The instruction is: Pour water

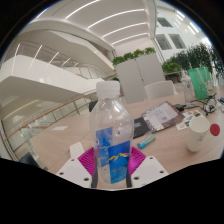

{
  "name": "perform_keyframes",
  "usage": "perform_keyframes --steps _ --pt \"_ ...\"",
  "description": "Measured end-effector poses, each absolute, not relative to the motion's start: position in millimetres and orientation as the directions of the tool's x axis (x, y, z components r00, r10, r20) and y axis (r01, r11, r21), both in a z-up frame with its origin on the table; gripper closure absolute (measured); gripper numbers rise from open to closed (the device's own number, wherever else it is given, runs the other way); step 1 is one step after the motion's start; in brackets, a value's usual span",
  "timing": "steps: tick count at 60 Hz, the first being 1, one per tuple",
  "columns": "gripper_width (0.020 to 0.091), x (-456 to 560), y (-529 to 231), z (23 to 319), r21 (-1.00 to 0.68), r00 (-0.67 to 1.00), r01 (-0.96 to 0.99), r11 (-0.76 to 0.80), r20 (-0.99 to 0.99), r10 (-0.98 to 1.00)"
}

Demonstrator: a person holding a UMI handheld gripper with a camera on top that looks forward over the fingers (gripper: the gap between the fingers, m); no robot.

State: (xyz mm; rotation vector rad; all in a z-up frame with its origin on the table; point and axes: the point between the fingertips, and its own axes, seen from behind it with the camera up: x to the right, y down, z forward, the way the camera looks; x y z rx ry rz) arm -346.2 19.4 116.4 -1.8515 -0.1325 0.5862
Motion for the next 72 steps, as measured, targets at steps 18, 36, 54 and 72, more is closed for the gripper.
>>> perform_keyframes --steps 18,36,54,72 --pt "0.072 -238.9 107.7 214.7 -0.223 0.197 -0.868 -0.445 -0.975 0.104" --pt "0.0721 -209.5 123.0 210.4 0.644 -0.65 -0.645 -0.41 -0.745 -0.148" --pt "0.072 -214.9 114.8 203.9 0.602 -0.597 -0.663 -0.444 -0.784 -0.171" --pt "0.0713 -129.6 114.3 329.3 -0.651 0.539 -0.698 -0.298 -0.752 0.38"
